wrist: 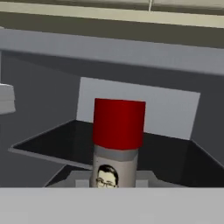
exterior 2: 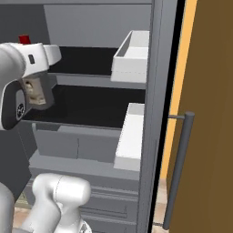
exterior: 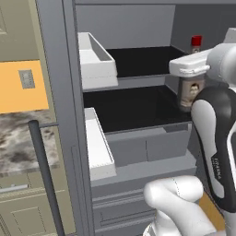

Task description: Place the liquors on the top shelf of the fridge to keep them out of children's reach, and place the orange on lower shelves for easy access.

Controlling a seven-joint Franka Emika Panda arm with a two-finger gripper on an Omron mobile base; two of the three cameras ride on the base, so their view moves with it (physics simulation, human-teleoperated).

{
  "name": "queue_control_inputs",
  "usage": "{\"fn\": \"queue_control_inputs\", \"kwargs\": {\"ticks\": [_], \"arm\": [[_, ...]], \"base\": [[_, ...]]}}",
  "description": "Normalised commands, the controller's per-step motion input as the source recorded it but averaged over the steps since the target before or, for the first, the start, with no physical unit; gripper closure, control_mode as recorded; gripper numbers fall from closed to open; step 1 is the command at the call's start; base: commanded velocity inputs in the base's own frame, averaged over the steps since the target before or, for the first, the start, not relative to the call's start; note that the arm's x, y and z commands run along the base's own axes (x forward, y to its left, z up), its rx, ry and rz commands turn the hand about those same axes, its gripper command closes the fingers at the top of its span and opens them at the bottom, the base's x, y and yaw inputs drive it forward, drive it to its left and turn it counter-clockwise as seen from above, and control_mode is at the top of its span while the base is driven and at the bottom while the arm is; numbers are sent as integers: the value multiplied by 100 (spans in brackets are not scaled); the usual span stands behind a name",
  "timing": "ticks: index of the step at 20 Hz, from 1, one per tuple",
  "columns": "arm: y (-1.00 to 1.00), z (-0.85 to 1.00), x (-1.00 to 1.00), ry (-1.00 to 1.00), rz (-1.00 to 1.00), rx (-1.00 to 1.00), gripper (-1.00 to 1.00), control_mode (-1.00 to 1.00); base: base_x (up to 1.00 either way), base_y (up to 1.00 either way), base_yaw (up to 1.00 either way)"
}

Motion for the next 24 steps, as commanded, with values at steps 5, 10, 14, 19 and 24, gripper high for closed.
{"fn": "queue_control_inputs", "kwargs": {"ticks": [5,10,14,19,24], "arm": [[0,0,13,-31,0,0,100,-100],[0,8,16,-29,-3,2,100,-100],[0,29,19,-2,-6,7,100,-100],[0,20,32,0,-6,11,100,-100],[0,1,40,2,-1,6,100,-100]], "base": [[0,0,0],[0,0,0],[0,0,0],[0,0,0],[0,0,0]]}}
